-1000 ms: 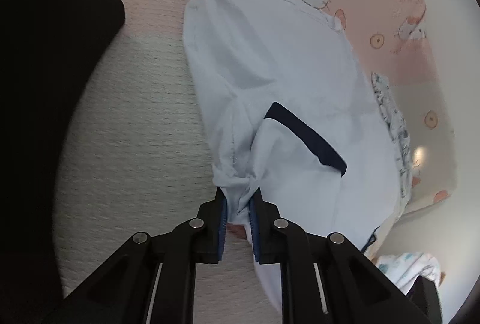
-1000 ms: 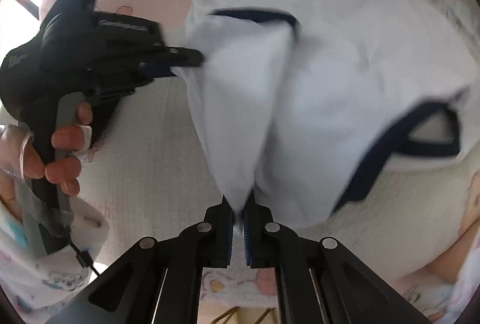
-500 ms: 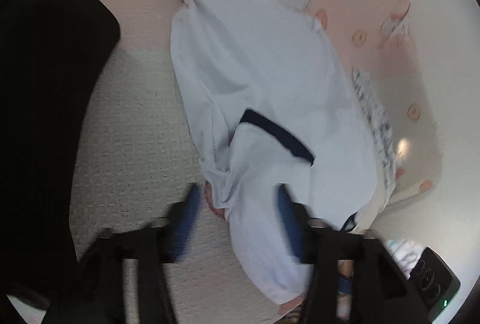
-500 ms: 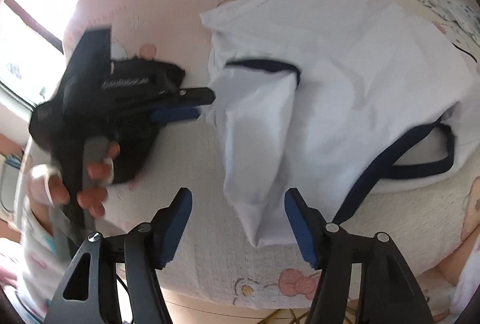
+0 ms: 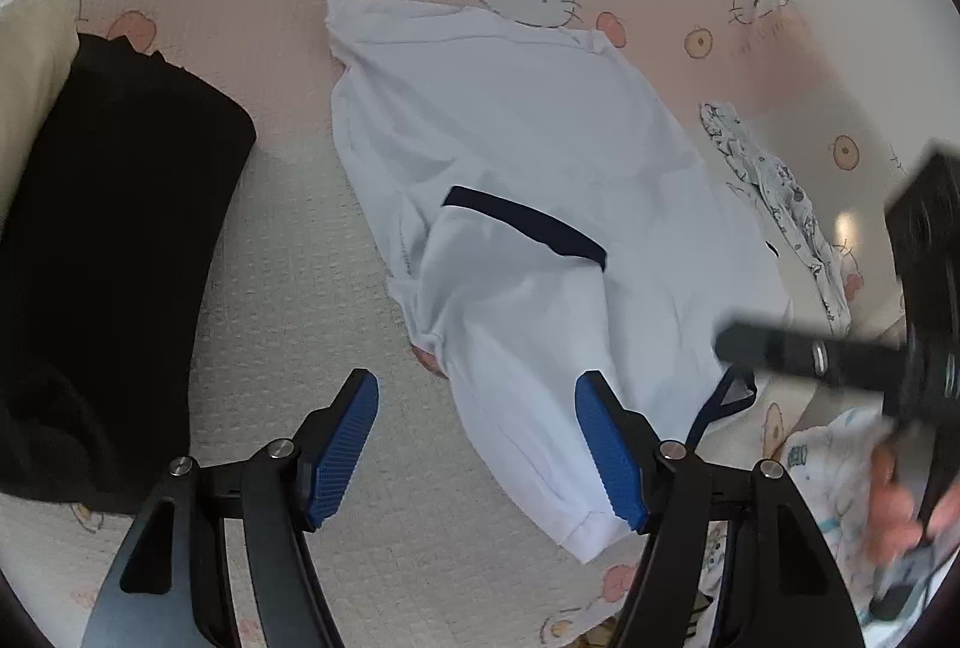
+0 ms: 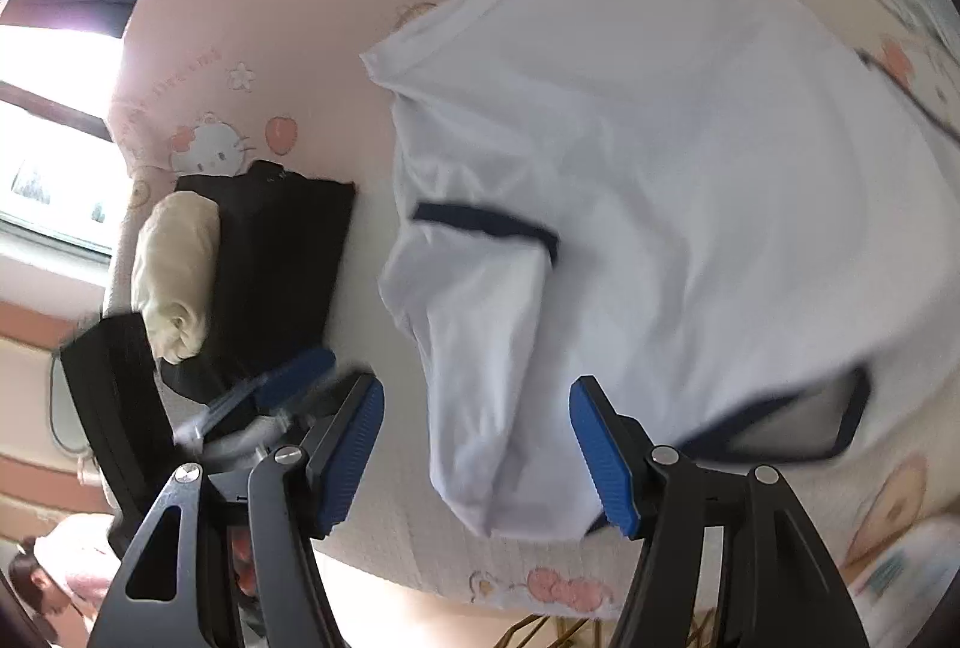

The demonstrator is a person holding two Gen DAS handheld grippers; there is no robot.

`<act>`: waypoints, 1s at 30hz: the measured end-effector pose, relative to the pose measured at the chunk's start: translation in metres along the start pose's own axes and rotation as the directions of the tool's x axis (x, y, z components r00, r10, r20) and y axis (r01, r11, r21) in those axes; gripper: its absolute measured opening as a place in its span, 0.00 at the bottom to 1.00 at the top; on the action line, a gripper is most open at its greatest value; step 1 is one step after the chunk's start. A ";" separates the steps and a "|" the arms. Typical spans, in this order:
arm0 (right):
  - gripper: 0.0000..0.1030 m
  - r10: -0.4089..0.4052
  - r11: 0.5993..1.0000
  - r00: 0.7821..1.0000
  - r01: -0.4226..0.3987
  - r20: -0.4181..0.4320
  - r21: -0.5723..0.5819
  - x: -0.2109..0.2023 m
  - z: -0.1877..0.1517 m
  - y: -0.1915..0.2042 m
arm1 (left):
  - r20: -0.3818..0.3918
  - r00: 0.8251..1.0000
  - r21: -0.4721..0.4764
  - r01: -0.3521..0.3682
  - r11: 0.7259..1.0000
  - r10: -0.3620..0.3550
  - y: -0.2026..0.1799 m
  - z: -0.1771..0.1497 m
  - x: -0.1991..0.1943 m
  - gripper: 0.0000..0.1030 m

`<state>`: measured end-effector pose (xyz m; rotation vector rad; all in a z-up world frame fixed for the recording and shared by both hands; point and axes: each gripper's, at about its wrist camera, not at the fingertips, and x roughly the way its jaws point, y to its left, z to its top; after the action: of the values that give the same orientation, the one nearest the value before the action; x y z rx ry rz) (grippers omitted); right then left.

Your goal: Fold clothes

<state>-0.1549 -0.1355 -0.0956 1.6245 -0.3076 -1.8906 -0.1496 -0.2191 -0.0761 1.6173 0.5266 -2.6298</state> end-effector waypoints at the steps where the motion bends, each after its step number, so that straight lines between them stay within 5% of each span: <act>1: 0.63 -0.006 1.000 1.000 0.006 0.001 -0.012 0.000 0.007 0.002 | -0.005 1.000 -0.001 -0.002 1.000 0.002 -0.003 -0.001 0.001 0.64; 8: 0.64 0.032 0.999 0.999 -0.032 -0.009 0.002 0.025 0.025 -0.015 | -0.033 0.999 -0.057 -0.002 0.998 0.000 -0.020 -0.017 0.010 0.64; 13: 0.64 0.078 0.993 0.994 -0.071 -0.076 0.096 0.048 0.022 -0.032 | -0.019 0.996 -0.013 -0.083 0.997 0.082 -0.039 -0.036 0.011 0.64; 19: 0.64 0.114 0.989 0.989 -0.103 -0.097 0.103 0.058 0.020 -0.033 | -0.064 0.994 0.035 -0.090 0.995 0.092 -0.053 -0.051 0.023 0.64; 26: 0.64 0.191 0.970 0.976 -0.172 -0.105 0.171 0.066 0.019 -0.039 | -0.006 0.989 0.045 -0.145 0.988 0.146 -0.051 -0.057 0.033 0.64; 30: 0.64 0.203 0.967 0.974 -0.183 -0.102 0.177 0.071 0.018 -0.036 | 0.016 0.990 0.074 -0.139 0.988 0.138 -0.051 -0.060 0.032 0.48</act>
<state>-0.1862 -0.1525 -0.1689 1.7404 -0.5657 -1.6509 -0.1216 -0.1484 -0.1143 1.5947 0.3066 -2.5837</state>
